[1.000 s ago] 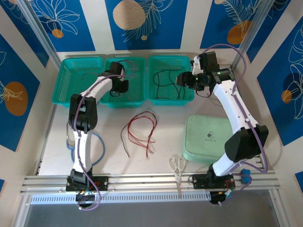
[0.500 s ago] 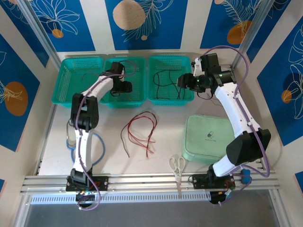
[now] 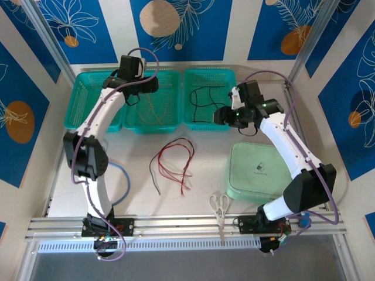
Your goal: Untangle the cables
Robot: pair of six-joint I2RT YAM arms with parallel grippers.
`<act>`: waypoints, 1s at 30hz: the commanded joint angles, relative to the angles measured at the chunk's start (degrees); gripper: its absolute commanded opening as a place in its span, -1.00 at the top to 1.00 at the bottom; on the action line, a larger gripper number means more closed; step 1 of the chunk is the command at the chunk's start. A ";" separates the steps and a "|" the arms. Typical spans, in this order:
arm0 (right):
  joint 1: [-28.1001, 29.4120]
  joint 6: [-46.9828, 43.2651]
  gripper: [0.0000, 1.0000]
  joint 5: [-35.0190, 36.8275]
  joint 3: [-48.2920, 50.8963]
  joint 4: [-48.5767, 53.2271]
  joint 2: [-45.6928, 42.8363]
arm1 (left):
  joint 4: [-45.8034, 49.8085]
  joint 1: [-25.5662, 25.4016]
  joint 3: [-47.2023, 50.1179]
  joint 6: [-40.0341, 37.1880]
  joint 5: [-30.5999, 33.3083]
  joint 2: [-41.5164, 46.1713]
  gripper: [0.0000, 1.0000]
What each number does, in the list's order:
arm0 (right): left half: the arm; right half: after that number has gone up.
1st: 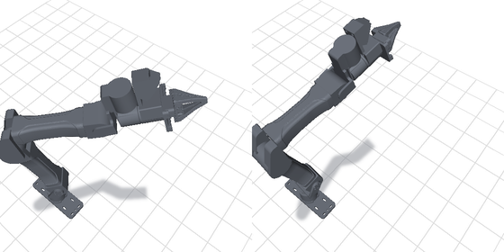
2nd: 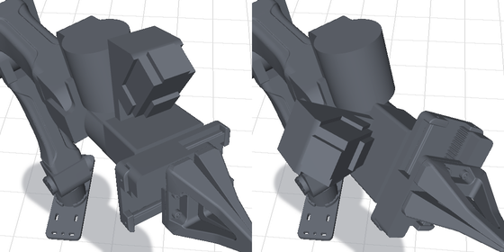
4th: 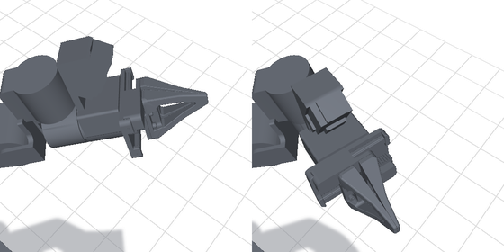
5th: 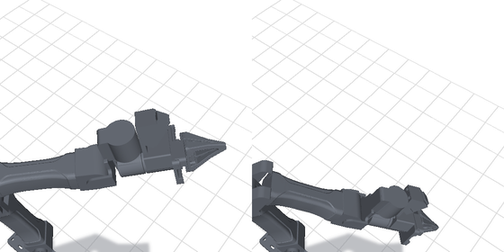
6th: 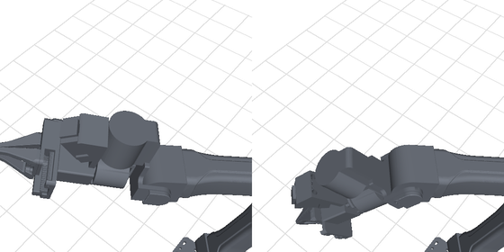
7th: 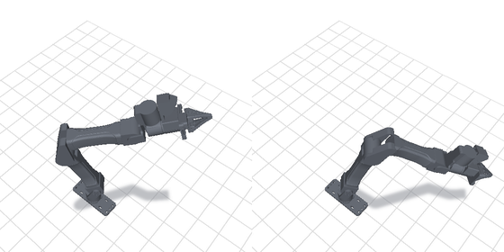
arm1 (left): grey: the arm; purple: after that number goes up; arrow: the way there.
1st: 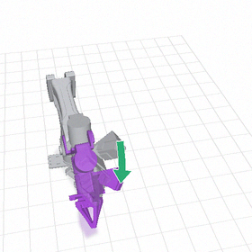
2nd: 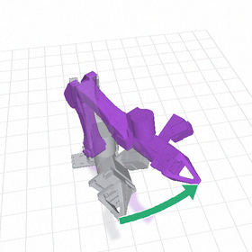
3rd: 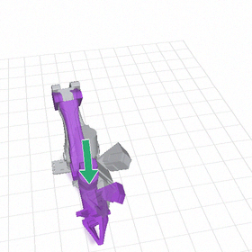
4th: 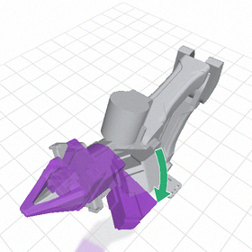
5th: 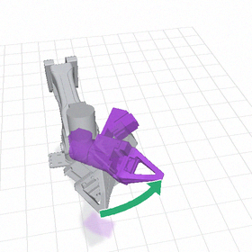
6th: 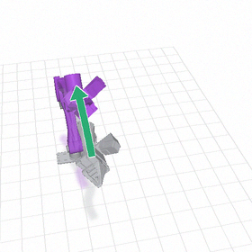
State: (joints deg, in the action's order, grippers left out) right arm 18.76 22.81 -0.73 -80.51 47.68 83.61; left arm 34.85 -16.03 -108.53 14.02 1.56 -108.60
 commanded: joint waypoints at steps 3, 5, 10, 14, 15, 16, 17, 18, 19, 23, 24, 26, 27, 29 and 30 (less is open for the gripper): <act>7.91 3.33 -0.17 3.21 7.98 -2.75 -3.57 | 2.59 -2.47 12.92 0.66 -2.46 12.19 -0.46; 11.38 5.77 -0.14 2.59 11.57 -5.47 -4.29 | 0.57 -3.32 21.08 3.26 -4.23 17.51 -0.45; 21.44 5.27 -0.10 8.54 15.08 -6.68 -2.16 | -1.69 -9.60 39.18 7.46 -4.67 28.77 -0.45; 25.02 7.87 -0.03 8.11 17.77 -10.23 -0.20 | -5.14 -13.31 50.24 13.69 -4.92 35.74 -0.45; 26.42 8.19 -0.01 9.08 18.25 -11.10 0.78 | -5.63 -14.04 52.26 14.74 -4.20 37.33 -0.45; 27.47 8.43 0.01 10.00 18.13 -11.08 2.12 | -6.24 -14.32 53.99 15.78 -3.75 38.88 -0.45; 28.40 8.55 0.04 10.35 17.67 -10.59 3.28 | -6.52 -14.46 55.42 16.78 -3.43 40.04 -0.45; 29.49 8.50 0.08 10.69 17.13 -10.02 4.55 | -6.55 -14.53 56.65 17.94 -3.55 41.26 -0.44; 30.79 7.73 0.09 10.77 17.03 -10.16 5.48 | -6.19 -14.55 57.45 18.65 -3.85 42.53 -0.44; 34.85 1.86 0.16 10.60 18.07 -13.36 8.08 | -4.92 -14.64 60.92 20.53 -3.04 46.84 -0.44; 35.15 0.55 0.19 9.35 18.44 -14.64 8.68 | -4.67 -14.64 61.81 20.82 -2.90 47.59 -0.44; 35.60 -0.86 0.24 7.55 18.54 -16.06 9.70 | -3.93 -14.64 63.23 21.59 -2.73 48.68 -0.44; 35.79 -1.54 0.27 6.61 18.55 -16.92 10.23 | -3.62 -14.64 64.01 22.16 -2.79 49.25 -0.44; 35.99 -2.35 0.31 5.46 17.95 -17.62 11.60 | -3.34 -14.64 65.82 23.38 -2.59 50.70 -0.44; 35.99 -2.71 0.32 5.12 17.32 -17.25 12.61 | -2.86 -14.56 66.85 24.09 -2.08 51.66 -0.43</act>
State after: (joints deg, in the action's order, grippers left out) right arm 54.54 23.00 7.14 -62.54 32.23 94.24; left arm 30.74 -30.30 -43.97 35.11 -2.04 -58.94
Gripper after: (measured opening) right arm 0.344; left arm 0.719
